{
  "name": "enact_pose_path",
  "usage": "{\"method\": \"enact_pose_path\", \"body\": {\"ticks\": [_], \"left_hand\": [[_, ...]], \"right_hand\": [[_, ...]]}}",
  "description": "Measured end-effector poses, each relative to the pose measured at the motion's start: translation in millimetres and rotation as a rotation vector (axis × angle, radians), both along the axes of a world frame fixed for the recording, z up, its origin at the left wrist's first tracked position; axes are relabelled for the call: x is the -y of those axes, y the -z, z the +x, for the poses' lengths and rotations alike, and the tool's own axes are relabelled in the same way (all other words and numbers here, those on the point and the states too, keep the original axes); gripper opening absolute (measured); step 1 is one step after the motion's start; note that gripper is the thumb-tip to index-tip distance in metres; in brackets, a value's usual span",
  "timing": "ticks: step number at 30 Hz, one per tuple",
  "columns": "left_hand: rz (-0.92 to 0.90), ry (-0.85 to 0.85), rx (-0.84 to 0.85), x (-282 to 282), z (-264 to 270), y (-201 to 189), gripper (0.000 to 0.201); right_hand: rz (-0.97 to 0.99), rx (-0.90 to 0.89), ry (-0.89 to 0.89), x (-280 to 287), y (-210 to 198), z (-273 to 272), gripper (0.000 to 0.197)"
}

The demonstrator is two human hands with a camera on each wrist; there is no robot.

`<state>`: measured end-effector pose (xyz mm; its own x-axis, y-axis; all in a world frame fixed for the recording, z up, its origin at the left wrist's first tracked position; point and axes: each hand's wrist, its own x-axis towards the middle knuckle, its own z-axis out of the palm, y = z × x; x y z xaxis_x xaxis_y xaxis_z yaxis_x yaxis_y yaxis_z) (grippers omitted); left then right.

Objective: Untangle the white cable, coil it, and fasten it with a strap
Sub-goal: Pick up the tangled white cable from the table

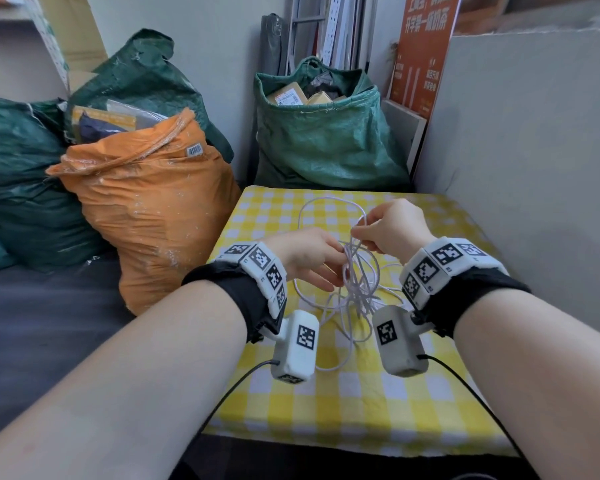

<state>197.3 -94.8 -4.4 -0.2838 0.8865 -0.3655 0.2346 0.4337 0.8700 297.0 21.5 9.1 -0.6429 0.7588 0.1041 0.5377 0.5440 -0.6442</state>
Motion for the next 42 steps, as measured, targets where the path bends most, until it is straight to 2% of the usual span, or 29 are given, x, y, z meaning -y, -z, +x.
{"method": "enact_pose_path", "body": {"ticks": [2,5,9,11,14,17,21,23,24,26,28,30,32,34,38,40,42], "left_hand": [[0.01,-0.014,0.055,-1,2,1,0.019],[0.026,-0.053,0.113,-1,3,3,0.016],[0.073,-0.154,0.177,-2,1,4,0.019],[0.091,-0.193,0.19,-2,-1,2,0.022],[0.096,-0.229,0.196,-2,-4,1,0.025],[0.098,-0.292,0.196,-1,-6,2,0.026],[0.107,-0.375,0.205,0,-9,3,0.025],[0.098,-0.407,0.183,-1,-8,0,0.025],[0.092,-0.43,0.144,-1,-7,-1,0.025],[0.111,-0.482,-0.079,-6,-11,-3,0.02],[0.268,-0.497,-0.254,-8,-12,-10,0.027],[0.393,-0.348,-0.192,-9,-8,-20,0.039],[0.333,-0.161,-0.16,-7,-3,-27,0.042],[0.205,-0.038,-0.292,-7,-3,-29,0.041],[0.087,0.047,-0.587,-6,-6,-24,0.019],[0.032,0.083,-0.74,-5,-7,-21,0.021],[-0.025,0.071,-0.81,-3,-14,-14,0.023]], "right_hand": [[0.018,0.038,-0.037,4,0,0,0.016],[-0.006,0.114,-0.109,8,0,0,0.024],[-0.277,0.062,-0.072,11,-4,1,0.026],[-0.334,0.1,-0.074,12,-6,2,0.026],[-0.307,0.238,-0.156,15,-6,5,0.025],[-0.317,0.296,-0.215,14,-6,8,0.023],[-0.251,0.474,-0.339,16,-2,9,0.014],[-0.205,0.476,-0.358,18,0,7,0.014],[-0.185,0.447,-0.351,17,0,6,0.017],[-0.135,0.385,-0.318,19,-4,5,0.021],[-0.094,0.324,-0.306,20,-8,5,0.022],[-0.079,0.272,-0.32,22,-13,5,0.019],[-0.085,0.199,-0.318,23,-15,5,0.013],[-0.1,0.119,-0.287,21,-16,5,0.012],[-0.085,-0.034,-0.174,17,-20,7,0.019],[-0.093,-0.144,-0.111,13,-22,7,0.021],[-0.092,-0.23,-0.021,5,-24,8,0.025]]}}
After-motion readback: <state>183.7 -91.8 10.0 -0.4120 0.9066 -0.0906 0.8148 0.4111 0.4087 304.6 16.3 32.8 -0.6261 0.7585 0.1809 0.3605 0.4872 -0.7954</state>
